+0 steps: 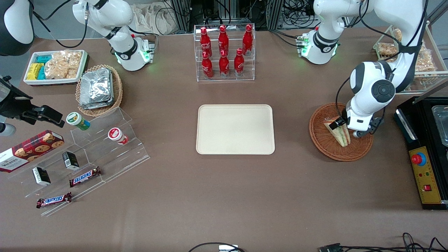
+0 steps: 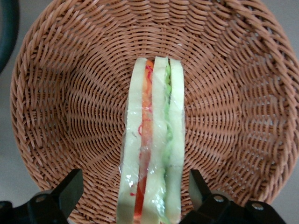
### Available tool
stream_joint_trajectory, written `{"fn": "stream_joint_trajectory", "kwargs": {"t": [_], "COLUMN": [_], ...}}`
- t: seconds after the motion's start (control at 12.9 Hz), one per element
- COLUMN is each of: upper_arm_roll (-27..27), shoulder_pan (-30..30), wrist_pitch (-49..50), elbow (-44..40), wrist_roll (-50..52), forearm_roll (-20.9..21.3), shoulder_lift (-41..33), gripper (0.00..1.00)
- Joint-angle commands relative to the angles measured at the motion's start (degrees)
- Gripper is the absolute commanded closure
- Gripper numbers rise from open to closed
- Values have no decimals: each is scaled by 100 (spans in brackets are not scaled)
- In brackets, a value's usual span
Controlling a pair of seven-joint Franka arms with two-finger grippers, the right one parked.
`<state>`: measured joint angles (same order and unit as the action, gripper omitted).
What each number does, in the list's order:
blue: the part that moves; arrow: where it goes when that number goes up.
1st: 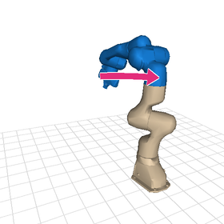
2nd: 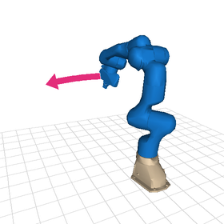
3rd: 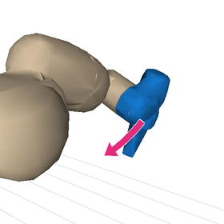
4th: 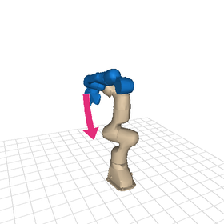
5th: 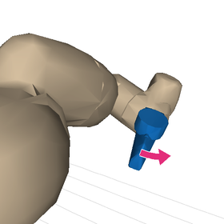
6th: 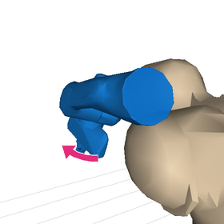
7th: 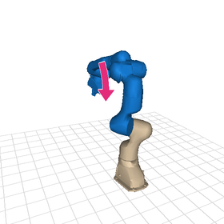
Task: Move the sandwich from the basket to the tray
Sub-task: 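Lower the left gripper around the sandwich and close on it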
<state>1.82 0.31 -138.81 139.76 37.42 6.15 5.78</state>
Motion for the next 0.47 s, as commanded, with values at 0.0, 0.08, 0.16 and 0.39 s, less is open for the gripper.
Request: {"fn": "stream_joint_trajectory", "kwargs": {"t": [0.0,0.08,0.16,0.39], "upper_arm_roll": [-41,-41,-41,-41], "shoulder_pan": [-13,-22,-22,-22], "wrist_pitch": [-155,-155,-155,-102], "elbow": [17,17,8,-10], "wrist_roll": [3,11,11,11], "forearm_roll": [88,88,88,88], "shoulder_lift": [55,64,64,55], "gripper": [46,88,96,99]}}
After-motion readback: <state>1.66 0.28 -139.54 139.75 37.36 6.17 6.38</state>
